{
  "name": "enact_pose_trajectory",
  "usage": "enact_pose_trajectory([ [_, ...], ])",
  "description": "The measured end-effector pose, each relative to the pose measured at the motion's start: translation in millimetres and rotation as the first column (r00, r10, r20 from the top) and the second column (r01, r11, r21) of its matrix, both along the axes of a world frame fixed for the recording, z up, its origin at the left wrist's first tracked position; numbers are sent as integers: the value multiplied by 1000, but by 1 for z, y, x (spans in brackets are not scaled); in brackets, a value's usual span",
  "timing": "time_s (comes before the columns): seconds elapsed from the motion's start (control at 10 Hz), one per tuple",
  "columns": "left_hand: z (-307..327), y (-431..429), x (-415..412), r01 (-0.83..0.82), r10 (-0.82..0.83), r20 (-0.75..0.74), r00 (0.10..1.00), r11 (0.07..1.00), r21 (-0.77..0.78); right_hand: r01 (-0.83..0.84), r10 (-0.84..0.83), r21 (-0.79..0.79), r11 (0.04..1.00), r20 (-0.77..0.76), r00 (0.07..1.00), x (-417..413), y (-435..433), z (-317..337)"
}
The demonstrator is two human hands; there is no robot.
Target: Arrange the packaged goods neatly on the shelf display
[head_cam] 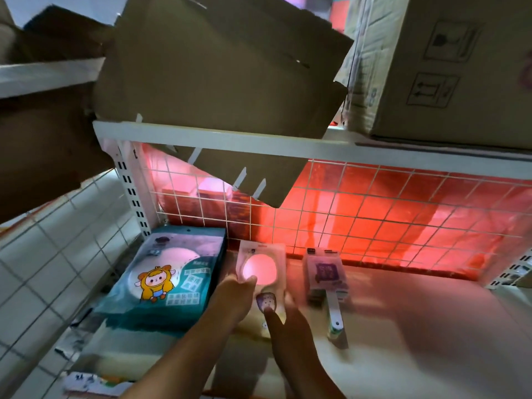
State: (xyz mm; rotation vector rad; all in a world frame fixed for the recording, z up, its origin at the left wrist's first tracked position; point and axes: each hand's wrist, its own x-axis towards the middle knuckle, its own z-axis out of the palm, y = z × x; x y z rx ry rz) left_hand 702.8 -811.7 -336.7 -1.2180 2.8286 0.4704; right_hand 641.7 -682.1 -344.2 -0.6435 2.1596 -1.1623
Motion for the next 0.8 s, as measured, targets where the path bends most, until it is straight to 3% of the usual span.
enact_pose_trajectory([
  [0.2,-24,-8,4,-38,46,-146,988,997,61,31,-31,13,999,-15,999,5,-3,7],
  [0.4,-29,-13,1,-14,26,-131,991,996,92,52,-52,-2,999,-22,998,10,-1,7],
  [0.6,-31,-9,-1,44,-42,-112,993,999,14,40,-40,-6,999,-30,999,11,1,8],
  [0.7,-29,-6,2,-17,41,-207,977,993,114,43,-43,6,999,-39,998,6,1,7],
  [0.8,-43,-7,3,27,-10,-298,954,998,54,63,-64,-17,998,-65,996,-2,2,6],
])
